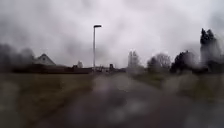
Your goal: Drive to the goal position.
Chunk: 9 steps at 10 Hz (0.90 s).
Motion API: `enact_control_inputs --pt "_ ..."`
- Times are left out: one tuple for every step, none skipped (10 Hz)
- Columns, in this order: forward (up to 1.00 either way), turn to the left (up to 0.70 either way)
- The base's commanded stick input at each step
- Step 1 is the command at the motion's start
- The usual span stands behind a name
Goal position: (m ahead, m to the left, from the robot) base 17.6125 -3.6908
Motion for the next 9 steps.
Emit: enact_control_inputs --pt "1.0 0.0" --pt "1.0 0.0" --pt "1.0 0.0" --pt "1.0 0.0" --pt "1.0 0.0" --pt "1.0 0.0" --pt "1.0 0.0" --pt "1.0 0.0" --pt "1.0 0.0"
